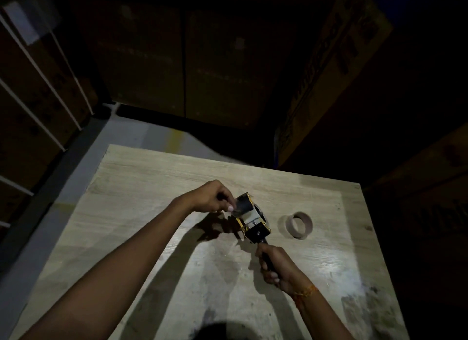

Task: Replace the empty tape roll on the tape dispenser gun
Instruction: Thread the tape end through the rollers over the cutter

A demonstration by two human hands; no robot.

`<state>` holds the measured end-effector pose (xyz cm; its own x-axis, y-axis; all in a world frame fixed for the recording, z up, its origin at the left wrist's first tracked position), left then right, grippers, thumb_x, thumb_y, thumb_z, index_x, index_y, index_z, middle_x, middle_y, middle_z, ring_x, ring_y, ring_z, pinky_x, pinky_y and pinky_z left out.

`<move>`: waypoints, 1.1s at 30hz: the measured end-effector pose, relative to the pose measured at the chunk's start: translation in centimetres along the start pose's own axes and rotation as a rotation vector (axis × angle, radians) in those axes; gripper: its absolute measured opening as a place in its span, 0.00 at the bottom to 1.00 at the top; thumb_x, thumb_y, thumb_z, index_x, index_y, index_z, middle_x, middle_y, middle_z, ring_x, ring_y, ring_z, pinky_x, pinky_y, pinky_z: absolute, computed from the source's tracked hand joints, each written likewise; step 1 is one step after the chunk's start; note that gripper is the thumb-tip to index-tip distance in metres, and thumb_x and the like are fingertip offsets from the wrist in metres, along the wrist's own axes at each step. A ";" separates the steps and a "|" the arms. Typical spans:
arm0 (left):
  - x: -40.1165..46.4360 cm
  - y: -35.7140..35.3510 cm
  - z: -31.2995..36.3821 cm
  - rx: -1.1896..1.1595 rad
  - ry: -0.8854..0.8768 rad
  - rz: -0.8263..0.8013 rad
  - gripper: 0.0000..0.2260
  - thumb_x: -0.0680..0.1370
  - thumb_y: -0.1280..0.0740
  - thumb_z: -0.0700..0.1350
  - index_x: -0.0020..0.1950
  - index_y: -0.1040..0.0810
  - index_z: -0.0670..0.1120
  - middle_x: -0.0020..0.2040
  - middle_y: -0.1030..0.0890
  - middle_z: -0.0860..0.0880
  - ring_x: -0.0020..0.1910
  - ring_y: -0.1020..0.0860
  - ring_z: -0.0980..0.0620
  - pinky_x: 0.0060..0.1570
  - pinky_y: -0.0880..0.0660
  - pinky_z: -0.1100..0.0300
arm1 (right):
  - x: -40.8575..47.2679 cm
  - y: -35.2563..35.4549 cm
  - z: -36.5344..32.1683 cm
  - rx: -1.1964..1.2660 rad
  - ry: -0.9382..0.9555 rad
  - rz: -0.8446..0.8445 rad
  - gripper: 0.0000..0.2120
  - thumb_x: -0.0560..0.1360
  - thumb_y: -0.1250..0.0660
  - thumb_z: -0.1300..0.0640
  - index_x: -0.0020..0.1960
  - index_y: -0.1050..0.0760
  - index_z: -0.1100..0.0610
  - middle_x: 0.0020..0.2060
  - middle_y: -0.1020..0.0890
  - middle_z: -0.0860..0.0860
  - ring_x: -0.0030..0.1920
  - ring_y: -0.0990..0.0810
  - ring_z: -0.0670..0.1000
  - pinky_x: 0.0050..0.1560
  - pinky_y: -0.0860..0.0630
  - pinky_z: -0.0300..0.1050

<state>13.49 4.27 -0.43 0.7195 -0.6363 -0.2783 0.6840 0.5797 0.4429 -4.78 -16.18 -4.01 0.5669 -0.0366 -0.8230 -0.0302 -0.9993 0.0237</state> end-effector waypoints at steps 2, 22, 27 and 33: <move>0.2 0.1 0.0 -0.015 -0.004 0.023 0.05 0.76 0.24 0.39 0.50 0.11 0.46 0.47 0.11 0.54 0.47 0.14 0.59 0.50 0.17 0.55 | 0.0 -0.3 0.4 -0.024 -0.002 -0.015 0.15 0.72 0.35 0.57 0.28 0.30 0.57 0.25 0.36 0.56 0.22 0.44 0.50 0.23 0.45 0.37; 4.0 1.2 0.7 -0.059 0.085 -0.247 0.06 0.75 0.22 0.40 0.49 0.12 0.38 0.42 0.14 0.43 0.42 0.19 0.52 0.48 0.21 0.52 | -0.7 -1.5 2.4 0.060 -0.060 -0.153 0.19 0.76 0.39 0.55 0.28 0.33 0.57 0.20 0.39 0.52 0.18 0.47 0.48 0.19 0.47 0.35; 4.5 0.3 0.8 -0.074 0.093 -0.181 0.07 0.74 0.22 0.43 0.47 0.12 0.39 0.47 0.14 0.36 0.43 0.19 0.48 0.47 0.21 0.53 | -0.8 -2.2 2.9 0.115 0.004 -0.129 0.18 0.76 0.38 0.56 0.28 0.32 0.58 0.25 0.38 0.55 0.18 0.45 0.49 0.20 0.46 0.35; 5.4 0.6 2.1 0.085 0.093 -0.067 0.03 0.73 0.23 0.41 0.41 0.13 0.43 0.41 0.12 0.46 0.45 0.14 0.49 0.51 0.17 0.50 | -0.9 -3.7 2.8 0.223 0.035 -0.114 0.19 0.77 0.40 0.58 0.28 0.33 0.59 0.23 0.38 0.55 0.16 0.44 0.48 0.19 0.46 0.33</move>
<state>17.57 0.13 0.12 0.6836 -0.6196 -0.3859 0.7208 0.4900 0.4902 -7.52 -12.43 -4.93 0.6052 0.0720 -0.7928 -0.1432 -0.9698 -0.1975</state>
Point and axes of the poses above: each hand's wrist, its own x-axis towards the middle knuckle, its own y-axis out of the back of the hand, z = x × y, the point moved 6 cm from there along x, towards the middle knuckle
